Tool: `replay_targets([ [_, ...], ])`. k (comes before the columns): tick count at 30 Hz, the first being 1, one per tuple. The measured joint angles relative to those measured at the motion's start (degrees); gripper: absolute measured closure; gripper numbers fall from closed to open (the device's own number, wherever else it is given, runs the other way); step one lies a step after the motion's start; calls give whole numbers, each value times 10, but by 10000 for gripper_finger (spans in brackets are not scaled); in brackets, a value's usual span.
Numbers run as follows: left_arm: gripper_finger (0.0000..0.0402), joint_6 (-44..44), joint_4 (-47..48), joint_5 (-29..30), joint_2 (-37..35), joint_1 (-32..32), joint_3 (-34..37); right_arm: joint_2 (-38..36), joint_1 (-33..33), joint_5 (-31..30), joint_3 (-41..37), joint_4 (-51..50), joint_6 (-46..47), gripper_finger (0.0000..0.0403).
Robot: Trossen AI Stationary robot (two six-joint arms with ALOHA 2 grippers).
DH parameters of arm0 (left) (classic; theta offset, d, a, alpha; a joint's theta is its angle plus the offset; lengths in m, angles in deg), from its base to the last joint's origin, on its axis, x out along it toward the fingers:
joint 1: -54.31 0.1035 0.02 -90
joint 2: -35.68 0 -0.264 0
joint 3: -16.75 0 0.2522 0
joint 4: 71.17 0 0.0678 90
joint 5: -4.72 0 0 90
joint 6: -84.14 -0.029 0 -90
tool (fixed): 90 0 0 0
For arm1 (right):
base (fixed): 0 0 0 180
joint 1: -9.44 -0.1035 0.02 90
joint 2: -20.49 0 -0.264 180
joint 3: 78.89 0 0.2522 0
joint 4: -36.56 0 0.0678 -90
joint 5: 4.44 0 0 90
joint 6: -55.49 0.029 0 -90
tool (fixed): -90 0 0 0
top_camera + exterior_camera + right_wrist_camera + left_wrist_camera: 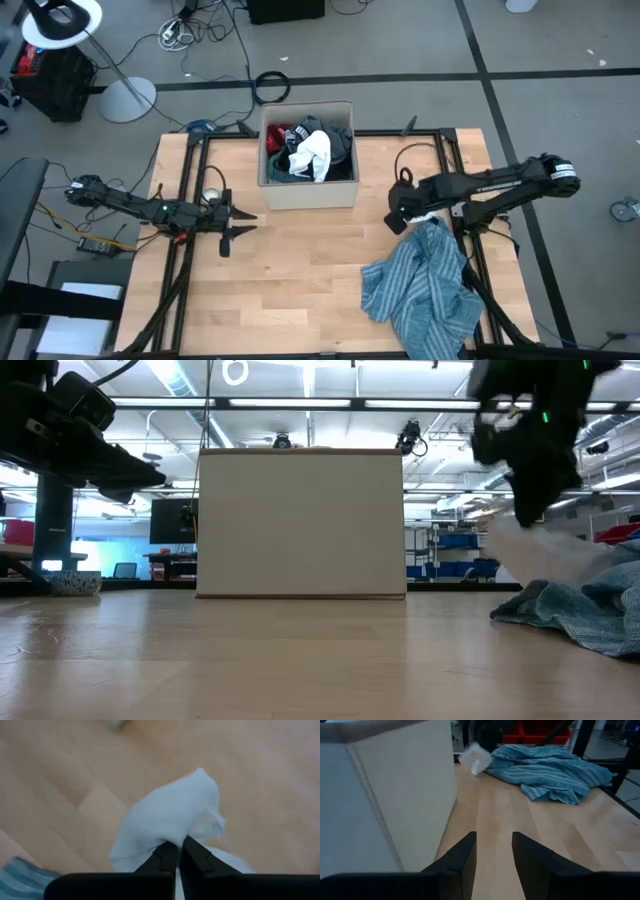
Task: Sort clothes
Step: Put the white sock into the laundry organizer
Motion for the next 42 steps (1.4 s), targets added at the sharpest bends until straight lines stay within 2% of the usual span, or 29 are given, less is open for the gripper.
replay_targets([
  [4,271,0,2,-6,0,0,0,-2,-15,-64,114,-110,0,399],
  [7,271,0,8,-6,0,0,0,-2,-21,-108,199,-151,-19,400],
  [14,271,-1,18,-6,0,0,0,41,-6,-176,393,-153,-150,401],
  [20,271,-1,15,-6,0,0,0,127,32,-187,572,-113,-297,402],
  [25,271,-1,15,-6,0,0,0,212,76,-143,706,-68,-399,402],
  [29,271,-1,16,-6,0,0,0,273,111,-96,774,-50,-432,402],
  [32,271,-1,17,-6,0,0,0,314,132,-64,789,-36,-448,402],
  [38,271,-1,19,-6,0,0,0,399,163,51,789,27,-455,400],
  [42,271,-1,19,-6,0,0,0,451,176,72,789,45,-460,400],
])
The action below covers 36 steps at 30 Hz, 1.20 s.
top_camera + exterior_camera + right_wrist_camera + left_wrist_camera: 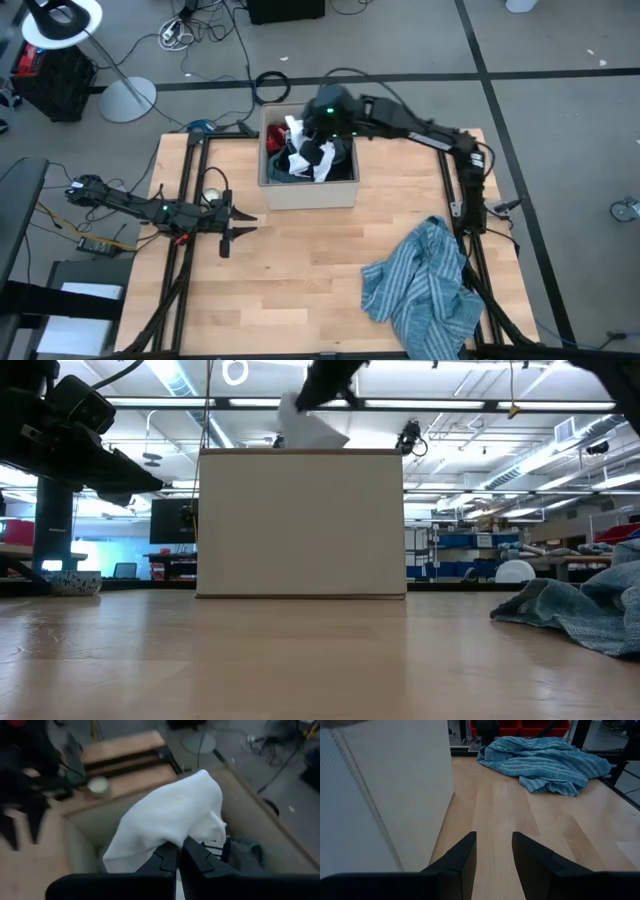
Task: Sort clothes
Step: Put the white sock into the laundry organizer, then put the blue striped shirt into the laundry organizer
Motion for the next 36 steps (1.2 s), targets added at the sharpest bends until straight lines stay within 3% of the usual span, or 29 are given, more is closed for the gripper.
replay_targets([
  [7,271,-4,0,0,0,0,0,86,24,41,0,-5,16,371],
  [20,271,-13,0,0,0,0,0,219,54,95,4,35,25,193],
  [26,271,-13,0,0,0,0,0,194,56,117,-1,26,26,153],
  [36,271,-13,0,0,0,0,0,35,53,112,-1,-45,27,144],
])
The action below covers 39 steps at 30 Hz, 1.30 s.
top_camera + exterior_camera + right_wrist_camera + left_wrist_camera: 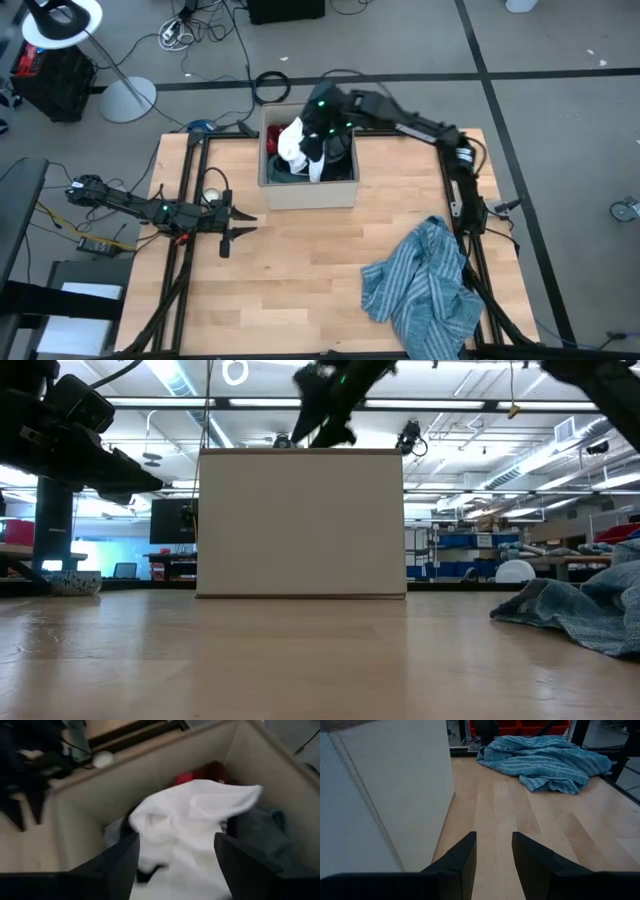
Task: Sort clothes
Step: Put the blue striped shirt into the laundry organizer
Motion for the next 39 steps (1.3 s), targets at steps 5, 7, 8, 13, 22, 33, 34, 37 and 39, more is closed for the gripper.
replay_targets([
  [5,271,0,0,0,0,0,0,-68,-7,-13,1,-58,10,146],
  [7,271,0,0,0,0,0,0,-91,-12,-22,1,-112,28,146],
  [8,271,0,0,0,0,0,0,-102,-16,-25,1,-136,37,146],
  [13,271,0,0,0,0,0,0,-167,-69,-76,-29,-207,83,148],
  [22,271,0,0,0,0,0,0,-324,-262,-280,-218,-235,279,163],
  [33,271,0,1,0,0,0,0,-449,-468,-279,-508,-241,643,166],
  [34,271,0,1,0,0,0,0,-453,-480,-275,-527,-247,675,166],
  [37,271,2,1,0,0,0,0,-461,-510,-250,-583,-275,774,167],
  [39,271,3,0,0,0,0,0,-461,-525,-223,-616,-289,828,167],
])
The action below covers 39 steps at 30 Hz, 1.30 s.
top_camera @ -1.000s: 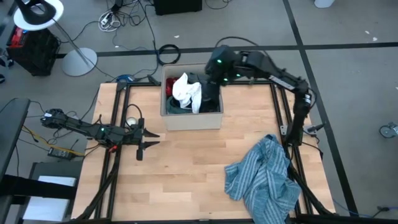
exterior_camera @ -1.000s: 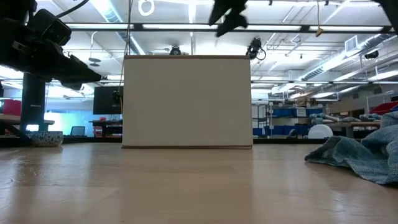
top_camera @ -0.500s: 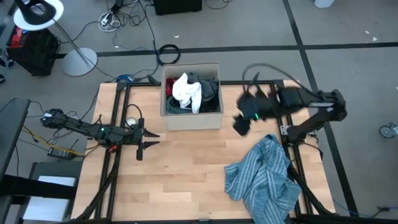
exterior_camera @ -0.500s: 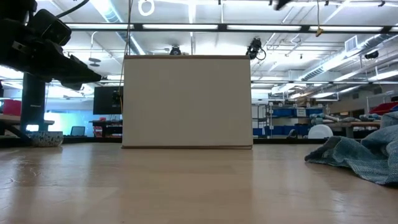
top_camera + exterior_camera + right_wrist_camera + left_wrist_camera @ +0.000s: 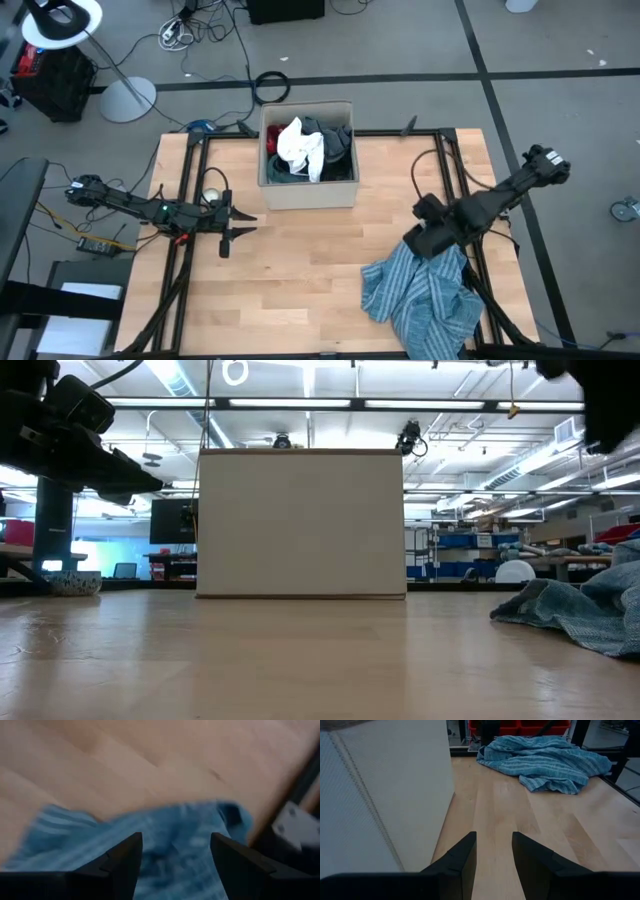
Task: Sort clothes
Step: Put the blue striped shirt into the laundry organizer
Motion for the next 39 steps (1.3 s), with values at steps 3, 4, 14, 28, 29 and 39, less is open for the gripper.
replay_targets([
  [3,271,1,0,0,0,0,0,0,-16,33,-48,1,45,167],
  [4,271,1,0,0,0,0,0,0,-19,37,-64,6,55,168],
  [14,271,1,0,0,0,0,0,0,-23,122,-223,115,87,170],
  [28,271,3,-1,0,0,0,0,-12,-16,77,-267,292,47,376],
  [29,271,6,-1,-4,0,0,0,-17,-13,67,-248,270,43,375],
  [39,271,11,-1,-11,0,0,0,-41,-8,-141,58,54,-50,376],
])
